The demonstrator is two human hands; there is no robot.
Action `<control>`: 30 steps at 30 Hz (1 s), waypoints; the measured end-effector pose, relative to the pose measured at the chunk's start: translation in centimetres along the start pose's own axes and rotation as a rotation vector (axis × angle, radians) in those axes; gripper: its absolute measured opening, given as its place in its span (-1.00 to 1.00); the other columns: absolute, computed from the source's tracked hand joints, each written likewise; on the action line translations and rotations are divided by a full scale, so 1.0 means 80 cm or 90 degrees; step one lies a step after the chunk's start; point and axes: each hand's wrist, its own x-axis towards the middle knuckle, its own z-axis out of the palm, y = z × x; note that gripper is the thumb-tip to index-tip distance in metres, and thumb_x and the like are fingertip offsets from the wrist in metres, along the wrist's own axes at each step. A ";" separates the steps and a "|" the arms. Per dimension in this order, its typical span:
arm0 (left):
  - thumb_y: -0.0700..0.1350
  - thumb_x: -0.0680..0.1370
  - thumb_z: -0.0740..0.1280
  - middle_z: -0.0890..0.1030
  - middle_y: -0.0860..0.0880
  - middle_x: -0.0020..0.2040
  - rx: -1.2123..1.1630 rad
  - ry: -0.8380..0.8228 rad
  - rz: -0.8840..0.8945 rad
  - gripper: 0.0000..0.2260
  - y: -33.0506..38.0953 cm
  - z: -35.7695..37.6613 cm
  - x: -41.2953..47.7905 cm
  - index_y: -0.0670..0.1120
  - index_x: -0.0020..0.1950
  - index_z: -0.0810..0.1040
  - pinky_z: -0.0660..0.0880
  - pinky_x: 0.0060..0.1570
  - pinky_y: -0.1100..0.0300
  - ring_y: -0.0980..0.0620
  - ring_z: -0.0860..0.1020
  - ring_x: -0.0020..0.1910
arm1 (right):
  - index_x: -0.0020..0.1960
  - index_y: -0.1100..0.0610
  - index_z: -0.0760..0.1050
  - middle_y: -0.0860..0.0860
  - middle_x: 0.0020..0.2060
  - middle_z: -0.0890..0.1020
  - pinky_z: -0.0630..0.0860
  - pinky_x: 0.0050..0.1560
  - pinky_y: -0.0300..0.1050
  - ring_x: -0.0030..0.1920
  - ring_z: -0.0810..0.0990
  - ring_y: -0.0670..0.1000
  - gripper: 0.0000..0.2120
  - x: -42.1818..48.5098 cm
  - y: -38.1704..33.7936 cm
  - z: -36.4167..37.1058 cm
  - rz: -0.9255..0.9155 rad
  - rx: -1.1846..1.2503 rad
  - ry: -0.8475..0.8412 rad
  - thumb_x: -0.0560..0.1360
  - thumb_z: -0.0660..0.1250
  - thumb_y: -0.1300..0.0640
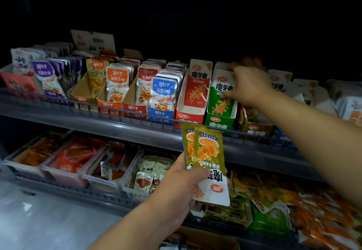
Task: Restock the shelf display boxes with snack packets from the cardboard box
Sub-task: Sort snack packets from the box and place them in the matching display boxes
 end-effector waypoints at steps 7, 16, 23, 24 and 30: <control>-0.33 0.64 0.25 0.72 -0.20 0.13 -0.026 0.003 -0.008 -0.66 0.000 0.002 -0.003 -0.02 0.35 0.49 0.55 0.26 -0.27 -0.28 0.68 0.13 | 0.41 0.07 0.39 0.16 0.33 0.45 0.48 0.16 0.15 0.36 0.34 0.27 -0.21 -0.018 0.006 -0.002 0.006 0.010 0.038 0.30 0.58 -0.20; -0.32 0.63 0.29 0.73 -0.15 0.13 -0.008 -0.029 0.013 -0.68 0.007 0.002 -0.011 -0.03 0.33 0.51 0.64 0.11 -0.12 -0.17 0.72 0.05 | 0.16 -0.05 0.45 -0.07 -0.09 0.58 0.59 -0.17 -0.05 -0.13 0.60 -0.04 -0.64 -0.150 -0.027 -0.069 0.121 0.424 -0.114 0.47 0.43 -0.18; 0.00 0.67 0.22 0.71 -0.14 0.17 -0.005 -0.071 -0.053 -0.75 -0.002 0.012 -0.018 0.05 0.27 0.61 0.59 0.09 -0.19 -0.18 0.69 0.06 | 0.22 0.05 0.49 0.01 -0.13 0.75 0.49 -0.44 -0.24 -0.19 0.73 -0.01 -0.56 -0.233 -0.025 -0.052 0.298 0.810 -0.350 0.39 0.55 0.13; -0.04 0.69 0.16 0.72 -0.14 0.16 0.000 -0.064 -0.053 -0.73 -0.003 0.012 -0.018 0.06 0.27 0.61 0.64 -0.07 -0.08 -0.15 0.70 -0.01 | 0.21 0.06 0.49 0.03 -0.13 0.75 0.50 -0.45 -0.22 -0.19 0.73 0.01 -0.57 -0.237 -0.022 -0.051 0.311 0.822 -0.349 0.39 0.54 0.14; -0.10 0.68 0.29 0.74 -0.09 0.11 0.117 -0.079 0.012 -0.79 -0.015 0.015 -0.021 0.09 0.29 0.56 0.68 -0.21 -0.03 -0.17 0.73 -0.01 | 0.16 0.12 0.51 0.09 -0.14 0.74 0.46 -0.50 -0.24 -0.23 0.71 0.04 -0.58 -0.254 0.006 -0.050 0.357 0.889 -0.319 0.35 0.53 0.11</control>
